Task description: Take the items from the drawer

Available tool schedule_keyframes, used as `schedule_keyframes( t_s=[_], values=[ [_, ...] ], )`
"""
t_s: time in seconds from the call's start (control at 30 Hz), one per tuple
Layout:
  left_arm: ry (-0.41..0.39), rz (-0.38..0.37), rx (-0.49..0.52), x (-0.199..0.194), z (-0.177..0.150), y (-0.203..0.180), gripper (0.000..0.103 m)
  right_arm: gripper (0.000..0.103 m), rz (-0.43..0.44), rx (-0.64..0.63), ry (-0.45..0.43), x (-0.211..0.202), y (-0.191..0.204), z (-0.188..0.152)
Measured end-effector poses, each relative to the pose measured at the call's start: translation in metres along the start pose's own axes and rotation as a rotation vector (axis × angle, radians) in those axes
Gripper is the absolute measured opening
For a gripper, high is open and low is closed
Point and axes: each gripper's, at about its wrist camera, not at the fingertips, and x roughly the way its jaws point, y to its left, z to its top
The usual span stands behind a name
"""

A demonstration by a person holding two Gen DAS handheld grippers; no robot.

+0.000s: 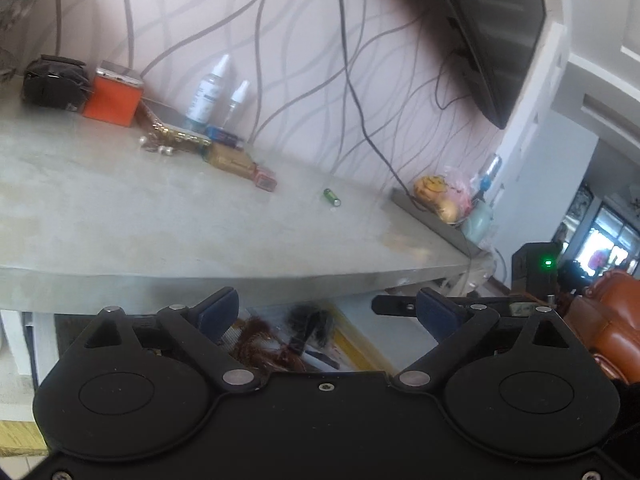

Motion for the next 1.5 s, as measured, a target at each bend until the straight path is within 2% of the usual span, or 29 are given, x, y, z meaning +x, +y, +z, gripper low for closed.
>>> schedule_keyframes(
  t_s=[0.03, 0.1, 0.17, 0.23, 0.27, 0.3, 0.37, 0.43, 0.47, 0.53, 0.57, 0.63, 0.7, 0.83, 0.87, 0.93, 1.07, 1.13, 1.3, 1.5],
  values=[
    [-0.021, -0.016, 0.004, -0.003, 0.0, 0.0, 0.091, 0.103, -0.007, -0.002, -0.004, -0.001, 0.001, 0.0],
    [-0.068, -0.074, 0.034, -0.007, 0.006, -0.005, 0.072, 0.103, -0.021, -0.006, -0.012, -0.002, 0.003, 0.0],
    [-0.028, -0.114, 0.09, 0.001, 0.033, -0.015, 0.062, 0.103, -0.035, -0.01, -0.02, -0.003, 0.004, -0.001],
    [-0.013, -0.103, 0.161, 0.018, 0.07, -0.025, 0.068, 0.103, -0.034, -0.016, -0.034, -0.003, 0.006, 0.0],
    [-0.007, -0.1, 0.201, 0.035, 0.089, -0.031, 0.088, 0.103, -0.026, -0.016, -0.047, -0.005, 0.006, 0.0],
    [-0.001, -0.098, 0.241, 0.052, 0.107, -0.036, 0.103, 0.103, -0.018, -0.015, -0.061, -0.007, 0.006, -0.001],
    [0.035, -0.102, 0.317, 0.103, 0.136, -0.046, 0.103, 0.103, -0.001, -0.013, -0.088, -0.011, 0.006, -0.001],
    [0.145, 0.0, 0.337, 0.173, 0.143, -0.063, 0.083, 0.103, 0.005, -0.012, -0.117, -0.016, 0.005, -0.003],
    [0.207, 0.065, 0.337, 0.209, 0.143, -0.072, 0.063, 0.103, 0.009, -0.013, -0.133, -0.019, 0.005, -0.003],
    [0.315, 0.155, 0.359, 0.276, 0.133, -0.089, 0.051, 0.103, 0.013, -0.014, -0.166, -0.025, 0.004, -0.004],
    [0.361, 0.192, 0.356, 0.304, 0.125, -0.095, 0.035, 0.103, 0.017, -0.013, -0.181, -0.028, 0.004, -0.005],
    [0.45, 0.219, 0.324, 0.348, 0.112, -0.1, 0.032, 0.103, 0.035, -0.014, -0.208, -0.034, 0.003, -0.007],
    [0.435, 0.292, 0.339, 0.37, 0.105, -0.109, 0.032, 0.103, 0.054, -0.024, -0.233, -0.039, 0.003, -0.008],
    [0.42, 0.395, 0.392, 0.394, 0.102, -0.119, 0.031, 0.103, 0.094, -0.037, -0.249, -0.046, 0.002, -0.01],
    [0.421, 0.412, 0.4, 0.399, 0.103, -0.121, 0.027, 0.103, 0.109, -0.034, -0.253, -0.048, 0.001, -0.009],
    [0.434, 0.43, 0.401, 0.407, 0.108, -0.122, 0.012, 0.103, 0.139, -0.016, -0.257, -0.05, -0.004, -0.008],
    [0.448, 0.462, 0.412, 0.411, 0.113, -0.12, 0.012, 0.103, 0.197, 0.045, -0.252, -0.052, -0.017, -0.004],
    [0.425, 0.494, 0.407, 0.399, 0.118, -0.111, 0.012, 0.103, 0.226, 0.076, -0.249, -0.052, -0.023, -0.002],
    [0.386, 0.627, 0.339, 0.363, 0.133, -0.076, 0.012, 0.103, 0.292, 0.149, -0.236, -0.053, -0.038, 0.004],
    [0.412, 0.752, 0.345, 0.348, 0.131, -0.056, 0.012, 0.103, 0.352, 0.231, -0.232, -0.051, -0.052, 0.008]
  ],
)
